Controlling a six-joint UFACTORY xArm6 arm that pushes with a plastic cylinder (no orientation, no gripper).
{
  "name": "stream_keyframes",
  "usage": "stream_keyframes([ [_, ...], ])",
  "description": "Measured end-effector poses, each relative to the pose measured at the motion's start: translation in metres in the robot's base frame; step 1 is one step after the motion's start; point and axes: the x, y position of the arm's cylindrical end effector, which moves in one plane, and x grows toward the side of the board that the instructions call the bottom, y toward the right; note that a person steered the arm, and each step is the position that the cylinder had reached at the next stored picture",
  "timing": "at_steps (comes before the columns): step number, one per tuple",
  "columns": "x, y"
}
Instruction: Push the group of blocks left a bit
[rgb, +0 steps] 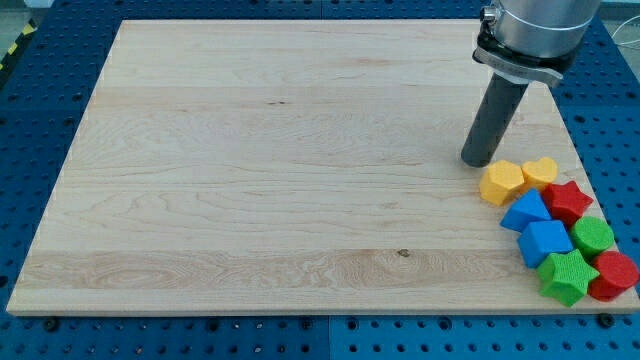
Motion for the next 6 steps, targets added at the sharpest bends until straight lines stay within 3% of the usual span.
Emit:
stream_keyframes([
  [1,-0.027,0.024],
  [2,-0.005,0.111],
  [3,0.049,0.171],
  [4,0.058,0.171],
  [5,0.139,0.167],
  [6,0.166,0.166],
])
